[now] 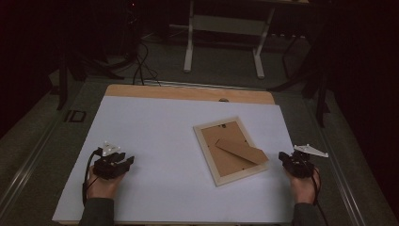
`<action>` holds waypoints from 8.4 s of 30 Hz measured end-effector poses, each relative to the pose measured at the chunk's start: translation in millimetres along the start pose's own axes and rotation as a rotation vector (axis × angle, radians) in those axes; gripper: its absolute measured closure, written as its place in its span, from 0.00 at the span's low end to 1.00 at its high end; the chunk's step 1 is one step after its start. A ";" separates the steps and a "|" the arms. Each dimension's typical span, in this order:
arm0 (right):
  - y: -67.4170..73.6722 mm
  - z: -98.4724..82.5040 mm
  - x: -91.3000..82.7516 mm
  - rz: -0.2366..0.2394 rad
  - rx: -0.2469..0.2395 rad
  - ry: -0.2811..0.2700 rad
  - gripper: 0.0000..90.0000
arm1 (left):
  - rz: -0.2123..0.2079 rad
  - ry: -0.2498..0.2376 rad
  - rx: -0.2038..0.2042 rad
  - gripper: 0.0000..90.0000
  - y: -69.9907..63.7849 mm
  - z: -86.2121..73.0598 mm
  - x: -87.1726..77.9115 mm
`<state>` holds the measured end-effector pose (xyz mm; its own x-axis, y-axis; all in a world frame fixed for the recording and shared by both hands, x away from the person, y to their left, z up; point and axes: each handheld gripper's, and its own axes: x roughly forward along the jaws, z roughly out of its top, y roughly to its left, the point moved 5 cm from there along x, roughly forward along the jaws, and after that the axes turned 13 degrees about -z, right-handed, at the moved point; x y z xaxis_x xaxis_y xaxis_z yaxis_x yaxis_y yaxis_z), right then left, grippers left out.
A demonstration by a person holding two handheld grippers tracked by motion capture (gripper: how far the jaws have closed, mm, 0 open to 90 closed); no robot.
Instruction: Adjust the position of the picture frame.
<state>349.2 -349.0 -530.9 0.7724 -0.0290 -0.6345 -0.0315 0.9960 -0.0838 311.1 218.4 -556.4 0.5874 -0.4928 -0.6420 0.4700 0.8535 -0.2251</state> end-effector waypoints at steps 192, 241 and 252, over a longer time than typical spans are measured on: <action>231.0 30.2 21.1 0.511 -0.412 -0.031 1.00 | -0.056 -0.005 0.046 1.00 -25.1 11.4 23.4; 182.4 76.5 106.5 0.199 -0.308 0.119 1.00 | -0.082 0.115 0.089 1.00 -45.4 18.7 56.9; 186.5 69.9 106.6 0.206 -0.321 0.131 1.00 | -0.069 0.131 0.094 1.00 -46.7 23.0 60.7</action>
<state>470.0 -160.3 -560.5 0.6425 0.1371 -0.7539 -0.3894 0.9058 -0.1671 339.9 144.8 -567.9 0.4633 -0.5180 -0.7190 0.5695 0.7957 -0.2062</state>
